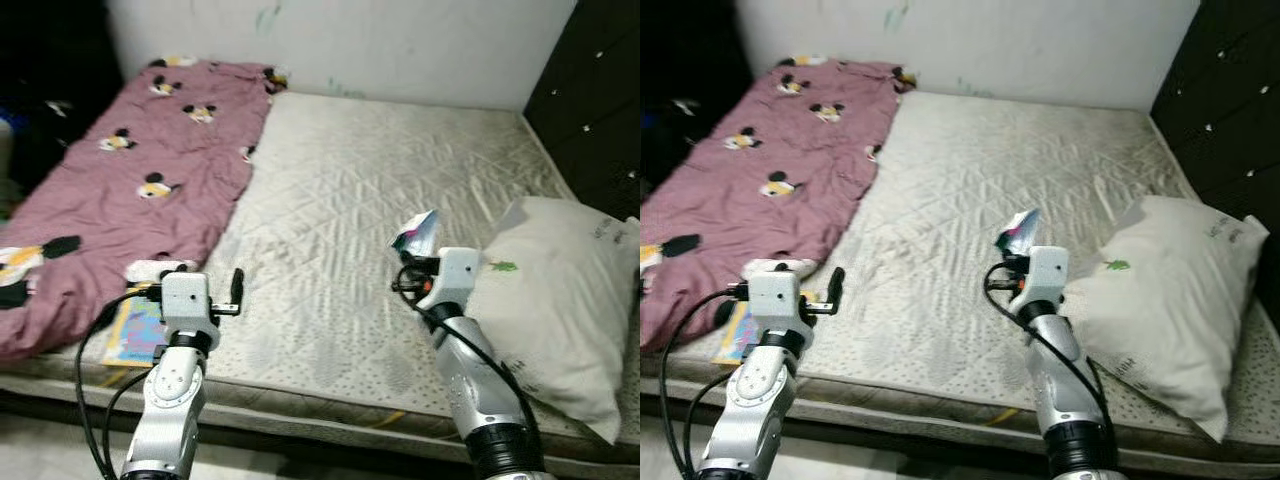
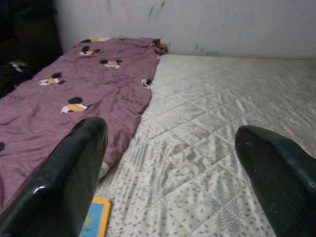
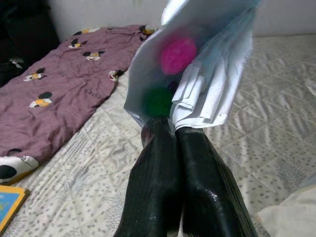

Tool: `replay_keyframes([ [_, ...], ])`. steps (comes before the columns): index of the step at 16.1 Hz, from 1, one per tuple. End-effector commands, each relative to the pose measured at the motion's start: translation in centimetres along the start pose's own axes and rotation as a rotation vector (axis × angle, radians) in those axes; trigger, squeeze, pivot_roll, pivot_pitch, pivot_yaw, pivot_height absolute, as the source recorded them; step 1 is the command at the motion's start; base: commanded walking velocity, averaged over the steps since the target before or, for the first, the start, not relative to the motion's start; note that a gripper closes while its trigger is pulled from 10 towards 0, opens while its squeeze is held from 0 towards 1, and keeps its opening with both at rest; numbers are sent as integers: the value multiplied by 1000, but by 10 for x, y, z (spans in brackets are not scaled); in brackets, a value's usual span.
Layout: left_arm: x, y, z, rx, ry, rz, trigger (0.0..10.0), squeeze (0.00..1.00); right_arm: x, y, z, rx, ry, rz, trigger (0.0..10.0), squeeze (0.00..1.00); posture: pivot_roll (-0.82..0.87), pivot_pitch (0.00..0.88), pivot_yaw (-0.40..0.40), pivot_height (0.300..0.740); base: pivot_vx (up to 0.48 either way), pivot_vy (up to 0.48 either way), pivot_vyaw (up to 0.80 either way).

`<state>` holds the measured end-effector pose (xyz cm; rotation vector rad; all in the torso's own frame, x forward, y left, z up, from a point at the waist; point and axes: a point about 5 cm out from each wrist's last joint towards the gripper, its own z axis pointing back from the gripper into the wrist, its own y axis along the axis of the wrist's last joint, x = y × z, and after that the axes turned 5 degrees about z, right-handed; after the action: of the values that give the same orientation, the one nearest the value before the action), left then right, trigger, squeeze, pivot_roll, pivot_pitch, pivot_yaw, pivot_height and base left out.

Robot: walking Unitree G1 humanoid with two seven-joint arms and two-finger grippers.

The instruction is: Clean up the room

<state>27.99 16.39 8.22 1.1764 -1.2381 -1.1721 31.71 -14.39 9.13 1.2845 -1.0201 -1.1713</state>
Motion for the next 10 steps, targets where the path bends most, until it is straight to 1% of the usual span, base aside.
replay_keyframes([
  [1,-4,-3,1,-15,10,-4,10000,0,-3,2,-2,6,10,-6,10000,0,5,91,-38,740,0,322,0],
  [4,-5,-3,1,-17,12,3,10000,0,-1,2,-3,2,8,-5,10000,0,4,100,-38,740,0,328,0],
  [8,-5,-3,0,-19,16,6,10000,0,0,-1,-1,-7,8,-3,10000,0,2,105,-37,740,0,331,-500],
  [10,-5,-3,0,-20,17,8,10000,0,1,-3,-1,-22,6,-10,10000,0,2,105,-37,740,0,330,-728],
])
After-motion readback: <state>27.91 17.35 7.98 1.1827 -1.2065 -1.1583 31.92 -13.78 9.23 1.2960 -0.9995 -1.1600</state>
